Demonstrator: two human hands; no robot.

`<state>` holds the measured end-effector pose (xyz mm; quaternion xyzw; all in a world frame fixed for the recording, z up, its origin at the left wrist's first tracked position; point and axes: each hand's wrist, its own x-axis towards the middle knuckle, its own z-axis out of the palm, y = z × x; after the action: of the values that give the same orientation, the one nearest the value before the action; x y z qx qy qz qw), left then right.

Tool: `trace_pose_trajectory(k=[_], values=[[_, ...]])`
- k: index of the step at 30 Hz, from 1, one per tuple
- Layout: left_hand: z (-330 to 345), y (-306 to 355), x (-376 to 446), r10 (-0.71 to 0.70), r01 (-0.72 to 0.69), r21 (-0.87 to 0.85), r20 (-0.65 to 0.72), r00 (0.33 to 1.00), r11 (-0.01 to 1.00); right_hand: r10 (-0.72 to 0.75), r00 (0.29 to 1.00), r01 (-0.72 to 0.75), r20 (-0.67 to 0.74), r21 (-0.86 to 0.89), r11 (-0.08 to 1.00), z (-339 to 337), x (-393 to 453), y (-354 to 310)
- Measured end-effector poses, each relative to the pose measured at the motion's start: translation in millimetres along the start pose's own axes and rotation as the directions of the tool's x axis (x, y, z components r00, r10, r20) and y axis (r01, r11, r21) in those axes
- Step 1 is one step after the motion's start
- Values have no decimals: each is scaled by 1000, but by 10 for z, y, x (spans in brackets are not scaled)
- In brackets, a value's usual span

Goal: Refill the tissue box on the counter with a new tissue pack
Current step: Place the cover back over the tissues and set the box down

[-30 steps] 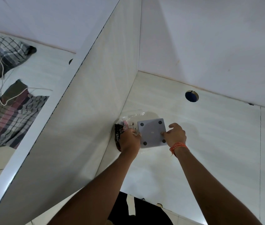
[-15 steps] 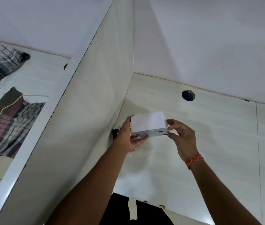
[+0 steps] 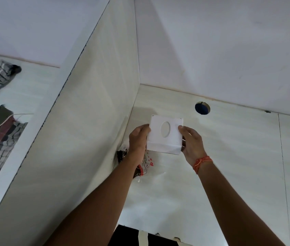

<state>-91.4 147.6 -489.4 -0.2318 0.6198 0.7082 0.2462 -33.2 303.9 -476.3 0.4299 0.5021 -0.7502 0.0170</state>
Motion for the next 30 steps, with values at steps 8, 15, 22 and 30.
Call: trace_pose_trajectory(k=[8, 15, 22, 30], values=[[424, 213, 545, -176, 171, 63, 94, 980, 983, 9, 999, 0, -32, 274, 962, 175, 586, -127], [675, 279, 1030, 130, -167, 314, 134, 982, 935, -80, 994, 54, -68, -324, 944, 221, 1066, -273], [635, 145, 1247, 255, -344, 565, 233, 938, 750, -240, 967, 165, -87, -503, 848, 150, 1240, -165], [143, 267, 824, 136, -128, 894, 76, 988, 429, -39, 968, -105, -248, -540, 835, -48, 623, 246]])
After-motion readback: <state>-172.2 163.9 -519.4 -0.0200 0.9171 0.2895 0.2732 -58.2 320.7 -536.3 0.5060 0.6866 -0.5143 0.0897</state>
